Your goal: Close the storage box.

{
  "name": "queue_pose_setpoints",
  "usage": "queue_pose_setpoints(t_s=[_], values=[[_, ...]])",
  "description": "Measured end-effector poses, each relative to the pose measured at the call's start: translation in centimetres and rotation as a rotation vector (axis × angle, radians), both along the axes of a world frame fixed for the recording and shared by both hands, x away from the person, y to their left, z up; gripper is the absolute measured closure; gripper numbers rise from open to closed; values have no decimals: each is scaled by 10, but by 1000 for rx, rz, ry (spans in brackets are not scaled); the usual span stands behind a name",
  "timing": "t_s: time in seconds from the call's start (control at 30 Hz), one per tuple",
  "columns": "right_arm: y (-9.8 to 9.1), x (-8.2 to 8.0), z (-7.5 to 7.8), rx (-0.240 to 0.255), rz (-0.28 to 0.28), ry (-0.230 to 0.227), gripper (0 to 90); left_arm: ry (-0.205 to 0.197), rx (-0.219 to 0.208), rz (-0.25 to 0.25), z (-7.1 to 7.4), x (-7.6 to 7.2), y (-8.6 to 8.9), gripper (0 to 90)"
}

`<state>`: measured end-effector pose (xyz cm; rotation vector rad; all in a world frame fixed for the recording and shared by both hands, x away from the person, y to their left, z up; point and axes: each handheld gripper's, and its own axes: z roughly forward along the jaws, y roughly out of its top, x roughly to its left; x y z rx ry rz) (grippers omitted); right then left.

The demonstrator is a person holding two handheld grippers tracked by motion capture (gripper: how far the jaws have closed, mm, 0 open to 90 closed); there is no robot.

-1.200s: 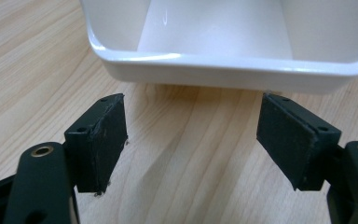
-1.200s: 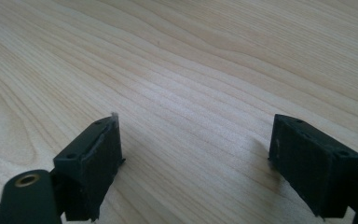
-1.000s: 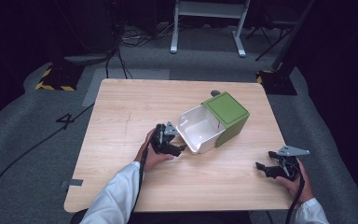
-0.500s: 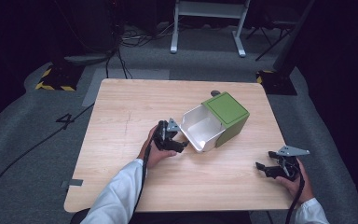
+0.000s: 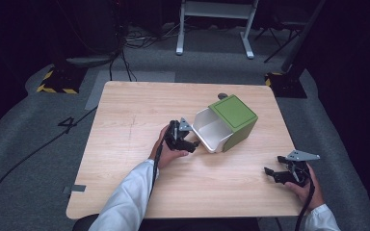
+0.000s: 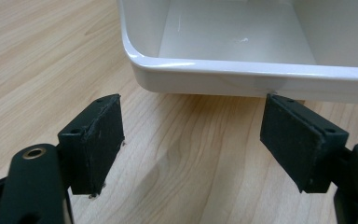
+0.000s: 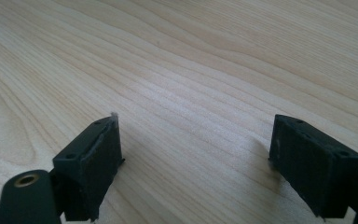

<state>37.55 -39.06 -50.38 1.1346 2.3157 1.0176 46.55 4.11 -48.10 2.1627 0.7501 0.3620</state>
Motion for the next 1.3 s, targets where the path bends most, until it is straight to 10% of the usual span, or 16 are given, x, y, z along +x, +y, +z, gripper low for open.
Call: queue_pose_setpoints(t_s=[0.87, 1.3], values=[[0, 0, 0, 0, 0, 1, 168, -24, 32, -47, 6, 18, -48, 213], [0, 0, 0, -1, 0, 0, 169, -30, 72, -44, 8, 18, -44, 203]])
